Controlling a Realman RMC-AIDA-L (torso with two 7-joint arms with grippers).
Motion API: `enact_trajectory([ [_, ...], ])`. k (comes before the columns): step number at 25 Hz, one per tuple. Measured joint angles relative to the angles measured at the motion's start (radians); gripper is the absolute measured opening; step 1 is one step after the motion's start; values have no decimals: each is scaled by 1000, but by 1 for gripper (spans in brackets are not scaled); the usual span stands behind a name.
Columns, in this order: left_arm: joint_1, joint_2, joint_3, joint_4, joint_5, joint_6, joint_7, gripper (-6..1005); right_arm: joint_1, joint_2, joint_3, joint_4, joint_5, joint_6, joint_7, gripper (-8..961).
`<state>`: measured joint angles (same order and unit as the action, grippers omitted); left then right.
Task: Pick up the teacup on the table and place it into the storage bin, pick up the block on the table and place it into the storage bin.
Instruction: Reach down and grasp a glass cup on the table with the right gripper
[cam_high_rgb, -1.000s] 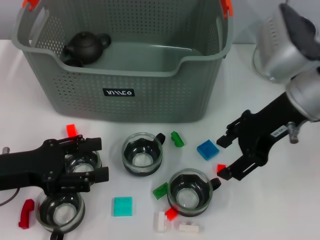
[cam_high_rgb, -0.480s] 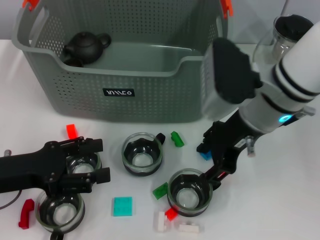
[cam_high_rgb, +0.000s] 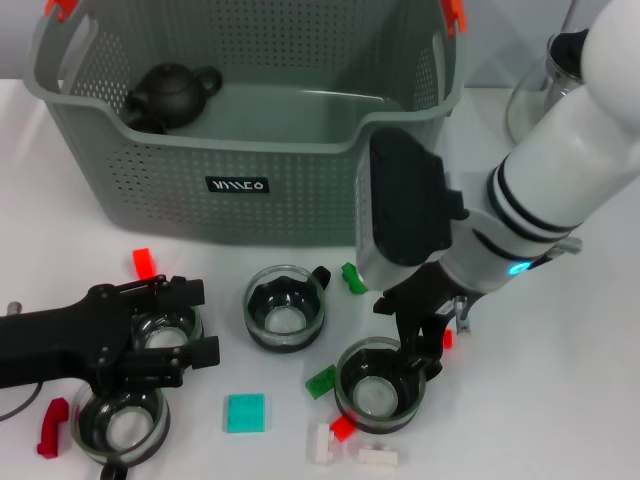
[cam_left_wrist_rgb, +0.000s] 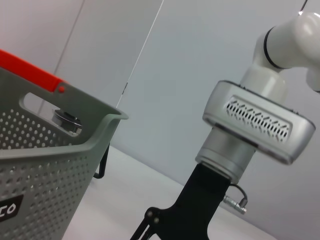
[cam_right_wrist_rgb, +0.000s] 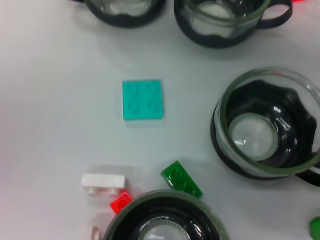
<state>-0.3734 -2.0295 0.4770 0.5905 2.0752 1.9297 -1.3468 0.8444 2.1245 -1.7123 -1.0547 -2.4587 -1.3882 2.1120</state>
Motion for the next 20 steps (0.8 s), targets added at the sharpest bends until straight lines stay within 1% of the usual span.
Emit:
enact_trajectory([
  [6,5,-1,-1,0,-1,-11,0,889,6,0,-51,25,8,62,17,724],
  [12,5,-3,-2,0,-1,-13,0,889,6,0,-58,30,25,63,19,725],
  [17,4,-3,-2,0,-1,-16,0,889,12,-1,-63,52,26,61,22,529],
  [20,3,-3,-2,0,-1,-17,0,889,14,-2,-63,55,27,61,24,384],
])
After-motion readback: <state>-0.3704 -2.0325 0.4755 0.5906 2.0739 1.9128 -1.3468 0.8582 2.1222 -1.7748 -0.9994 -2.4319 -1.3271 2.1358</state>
